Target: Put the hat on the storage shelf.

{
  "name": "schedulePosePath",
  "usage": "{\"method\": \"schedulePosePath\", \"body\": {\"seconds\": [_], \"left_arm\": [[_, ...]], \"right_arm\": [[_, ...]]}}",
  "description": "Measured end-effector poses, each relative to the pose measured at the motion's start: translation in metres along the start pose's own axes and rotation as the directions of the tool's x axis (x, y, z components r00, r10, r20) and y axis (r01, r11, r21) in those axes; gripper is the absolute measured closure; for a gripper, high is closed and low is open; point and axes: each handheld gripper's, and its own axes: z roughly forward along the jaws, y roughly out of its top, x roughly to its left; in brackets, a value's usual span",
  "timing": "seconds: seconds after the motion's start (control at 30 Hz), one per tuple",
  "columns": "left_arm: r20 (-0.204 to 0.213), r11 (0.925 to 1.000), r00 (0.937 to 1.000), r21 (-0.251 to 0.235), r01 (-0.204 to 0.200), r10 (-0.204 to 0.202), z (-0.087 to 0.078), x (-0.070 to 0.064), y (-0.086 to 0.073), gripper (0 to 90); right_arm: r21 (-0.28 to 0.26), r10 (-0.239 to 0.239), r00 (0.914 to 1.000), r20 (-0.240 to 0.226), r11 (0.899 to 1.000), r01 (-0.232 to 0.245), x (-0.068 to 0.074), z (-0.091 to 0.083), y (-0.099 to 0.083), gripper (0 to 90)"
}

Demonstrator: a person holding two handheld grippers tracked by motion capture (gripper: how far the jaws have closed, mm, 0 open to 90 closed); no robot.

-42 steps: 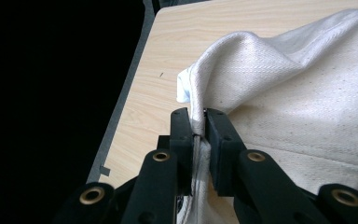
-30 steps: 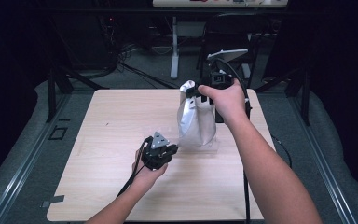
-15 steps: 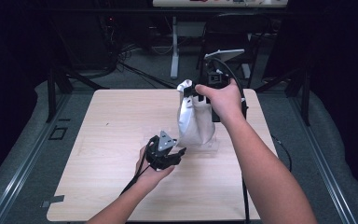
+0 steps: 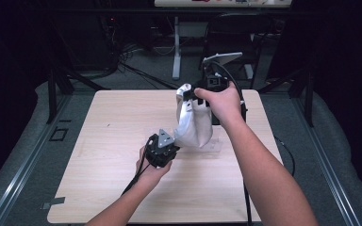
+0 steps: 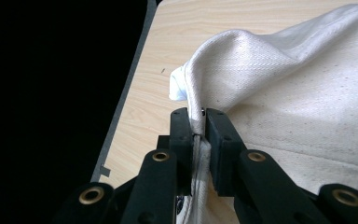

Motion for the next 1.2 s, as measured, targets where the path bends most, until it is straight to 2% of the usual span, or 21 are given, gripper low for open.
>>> {"method": "schedulePosePath", "body": {"seconds": [0.1,0.17,0.27,0.37,0.47,0.53,0.6,0.77,0.83,1.03,1.07,1.17,1.2], "left_arm": [[0.005,0.9999,1.0000,0.011,0.007,-0.007,0.000,0.004,-0.002,84.6],[0.016,0.9994,0.9994,0.013,0.031,-0.031,0.000,0.008,-0.005,84.7],[0.016,0.9992,0.9992,0.017,0.037,-0.037,0.001,0.008,-0.007,84.8],[0.021,0.9981,0.9979,0.013,0.061,-0.061,0.002,0.010,-0.010,84.8],[0.021,0.9976,0.9976,0.023,0.065,-0.066,0.003,0.011,-0.014,84.8],[0.021,0.9970,0.9978,0.047,0.062,-0.063,0.008,0.011,-0.020,84.7],[0.021,0.9968,0.9974,0.042,0.068,-0.069,0.010,0.010,-0.023,84.7],[0.013,0.9963,0.9970,0.040,0.075,-0.076,0.010,0.010,-0.023,83.6],[0.015,0.9958,0.9962,0.036,0.085,-0.085,0.009,0.010,-0.023,80.6],[0.018,0.9940,0.9938,0.007,0.109,-0.109,0.001,0.009,-0.024,61.9],[0.019,0.9931,0.9931,-0.012,0.116,-0.116,-0.006,0.008,-0.028,59.8],[0.025,0.9931,0.9929,-0.015,0.116,-0.116,-0.014,0.009,-0.031,56.9],[0.027,0.9923,0.9921,-0.014,0.123,-0.123,-0.022,0.011,-0.034,56.3]], "right_arm": [[0.009,-0.001,1.0000,0.005,1.000,0.001,0.000,0.003,0.000,81.4],[0.017,-0.006,1.0000,0.007,1.000,0.005,-0.001,0.008,-0.002,81.4],[0.023,-0.002,1.0000,0.010,1.000,0.002,-0.002,0.012,-0.003,81.4],[0.037,0.006,1.0000,0.006,0.999,-0.007,-0.003,0.016,-0.004,81.4],[0.038,0.006,0.9999,0.013,0.999,-0.006,-0.004,0.020,-0.005,81.4],[0.056,0.000,0.9998,0.022,0.998,-0.001,-0.007,0.025,-0.007,81.4],[0.061,-0.003,0.9995,0.033,0.998,0.001,-0.009,0.028,-0.009,81.4],[0.064,0.015,0.9996,0.024,0.998,-0.016,-0.016,0.030,-0.010,81.4],[0.057,0.018,0.9996,0.022,0.998,-0.019,-0.016,0.029,-0.010,81.4],[0.054,0.012,0.9996,0.025,0.998,-0.014,-0.018,0.027,-0.011,81.2],[0.051,0.014,0.9995,0.027,0.999,-0.016,-0.018,0.027,-0.012,81.2],[0.052,0.006,0.9995,0.031,0.999,-0.008,-0.019,0.027,-0.014,81.1],[0.052,0.006,0.9995,0.033,0.999,-0.007,-0.019,0.027,-0.014,81.1]]}}
